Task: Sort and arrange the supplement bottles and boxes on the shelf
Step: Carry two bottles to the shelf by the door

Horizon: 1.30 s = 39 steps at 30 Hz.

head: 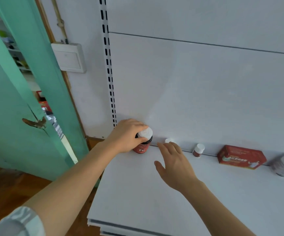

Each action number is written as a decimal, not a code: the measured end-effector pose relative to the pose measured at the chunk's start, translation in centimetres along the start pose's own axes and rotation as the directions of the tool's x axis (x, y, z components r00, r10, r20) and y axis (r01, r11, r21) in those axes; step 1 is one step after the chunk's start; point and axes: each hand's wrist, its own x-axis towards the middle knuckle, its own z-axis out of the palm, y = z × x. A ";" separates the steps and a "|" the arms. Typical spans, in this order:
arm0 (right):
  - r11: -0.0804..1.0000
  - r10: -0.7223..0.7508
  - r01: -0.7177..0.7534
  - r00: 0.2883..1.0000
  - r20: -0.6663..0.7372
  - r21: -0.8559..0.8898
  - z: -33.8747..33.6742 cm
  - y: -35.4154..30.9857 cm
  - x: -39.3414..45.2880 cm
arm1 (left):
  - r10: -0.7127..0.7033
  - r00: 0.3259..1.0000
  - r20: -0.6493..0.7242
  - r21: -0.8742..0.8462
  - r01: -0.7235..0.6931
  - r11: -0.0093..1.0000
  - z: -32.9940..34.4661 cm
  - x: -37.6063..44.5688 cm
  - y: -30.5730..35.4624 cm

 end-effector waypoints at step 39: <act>0.872 0.456 -0.471 0.881 -0.125 -0.133 -4.7 3.3 -13.1 | 0.268 0.959 -0.095 0.069 -0.262 0.963 4.3 -0.2 14.7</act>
